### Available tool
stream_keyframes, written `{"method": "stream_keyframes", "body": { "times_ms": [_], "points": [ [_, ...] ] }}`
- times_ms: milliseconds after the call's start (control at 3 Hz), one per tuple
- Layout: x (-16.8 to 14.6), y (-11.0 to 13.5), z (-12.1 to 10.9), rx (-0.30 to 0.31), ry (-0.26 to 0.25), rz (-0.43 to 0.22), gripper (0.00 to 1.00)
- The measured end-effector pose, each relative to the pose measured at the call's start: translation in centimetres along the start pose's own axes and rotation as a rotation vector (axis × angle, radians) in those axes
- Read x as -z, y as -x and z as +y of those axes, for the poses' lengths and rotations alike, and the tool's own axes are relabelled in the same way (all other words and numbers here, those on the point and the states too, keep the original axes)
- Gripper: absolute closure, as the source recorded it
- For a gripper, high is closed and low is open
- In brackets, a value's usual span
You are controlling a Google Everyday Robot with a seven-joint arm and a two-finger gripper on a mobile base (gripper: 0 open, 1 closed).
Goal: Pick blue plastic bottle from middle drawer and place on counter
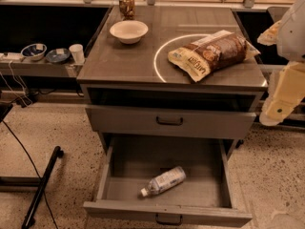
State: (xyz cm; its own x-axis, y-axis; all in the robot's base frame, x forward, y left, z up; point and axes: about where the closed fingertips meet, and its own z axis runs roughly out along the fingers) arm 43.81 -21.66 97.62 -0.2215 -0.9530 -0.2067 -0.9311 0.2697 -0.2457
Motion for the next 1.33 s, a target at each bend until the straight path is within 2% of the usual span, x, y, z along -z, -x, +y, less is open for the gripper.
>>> {"method": "stream_keyframes", "body": {
  "times_ms": [333, 667, 1000, 1333],
  "points": [
    [0.0, 0.0, 0.0, 0.000, 0.000, 0.000, 0.00],
    [-2.0, -0.1, 0.8, 0.005, 0.007, -0.025, 0.00],
    [-7.4, 0.2, 4.5, 0.063, 0.042, -0.133, 0.00],
    [-9.6, -0.7, 5.5, 0.098, 0.032, -0.145, 0.00]
  ]
}}
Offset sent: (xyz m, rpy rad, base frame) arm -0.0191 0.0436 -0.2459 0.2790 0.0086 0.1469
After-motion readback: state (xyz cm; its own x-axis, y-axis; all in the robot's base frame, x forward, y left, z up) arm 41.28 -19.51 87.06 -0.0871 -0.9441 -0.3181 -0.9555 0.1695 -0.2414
